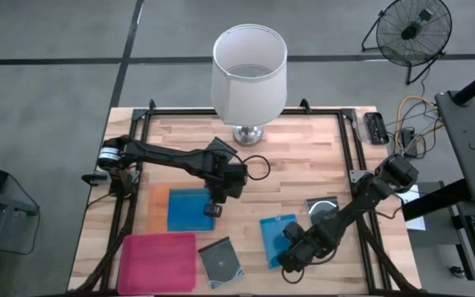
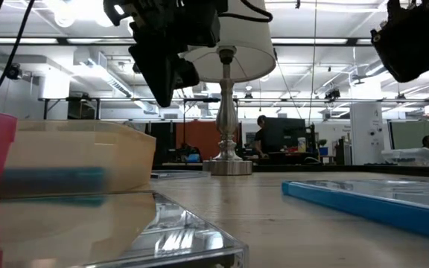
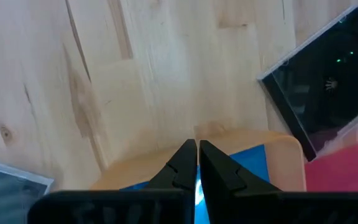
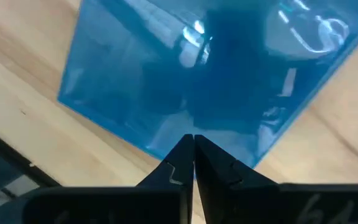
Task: Pick & place jewel cases by type
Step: Put the blue cd case into the orange bin
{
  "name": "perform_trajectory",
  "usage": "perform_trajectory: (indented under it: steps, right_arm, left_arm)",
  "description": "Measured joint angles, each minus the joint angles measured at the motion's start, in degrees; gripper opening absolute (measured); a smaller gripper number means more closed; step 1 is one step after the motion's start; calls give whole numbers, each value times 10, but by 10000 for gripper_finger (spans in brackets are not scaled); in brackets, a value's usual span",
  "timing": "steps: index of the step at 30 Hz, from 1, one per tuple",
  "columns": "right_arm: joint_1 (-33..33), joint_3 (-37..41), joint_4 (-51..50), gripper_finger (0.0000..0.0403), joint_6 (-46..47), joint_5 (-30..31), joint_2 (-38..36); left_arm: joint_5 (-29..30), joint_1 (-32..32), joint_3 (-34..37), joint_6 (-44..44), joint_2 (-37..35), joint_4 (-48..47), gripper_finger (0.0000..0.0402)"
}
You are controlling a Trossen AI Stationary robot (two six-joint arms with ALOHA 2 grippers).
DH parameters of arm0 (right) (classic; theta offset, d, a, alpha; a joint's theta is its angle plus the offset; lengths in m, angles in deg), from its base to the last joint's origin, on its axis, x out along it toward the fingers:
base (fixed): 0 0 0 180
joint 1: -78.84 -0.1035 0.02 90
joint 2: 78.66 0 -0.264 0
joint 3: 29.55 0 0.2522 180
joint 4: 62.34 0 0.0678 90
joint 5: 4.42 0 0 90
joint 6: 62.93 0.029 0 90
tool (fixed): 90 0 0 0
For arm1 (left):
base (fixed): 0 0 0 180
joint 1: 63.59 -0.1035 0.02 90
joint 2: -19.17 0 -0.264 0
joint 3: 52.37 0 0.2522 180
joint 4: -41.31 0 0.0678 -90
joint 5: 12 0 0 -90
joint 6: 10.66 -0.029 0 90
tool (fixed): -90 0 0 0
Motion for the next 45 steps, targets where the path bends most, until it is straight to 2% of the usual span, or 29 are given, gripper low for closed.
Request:
perform_trajectory:
  steps: [16, 32, 39, 42, 45]
  right_arm:
    - [48, 61, 25, 8, -18, 1, 2]
    - [117, 75, -25, 8, 37, 114, 2]
    - [121, 81, -56, 9, 4, 156, -71]
    - [125, 81, -112, 9, 6, 182, -128]
    - [132, 94, -147, 9, -16, 181, -174]
  left_arm:
    - [0, -1, 0, -2, -17, 0, 0]
    - [0, -1, 0, 9, -17, 13, 0]
    - [-17, -2, 0, 50, -17, 20, 0]
    - [-41, -2, 0, 91, -17, 50, 0]
    - [-66, 1, 0, 134, -17, 102, 0]
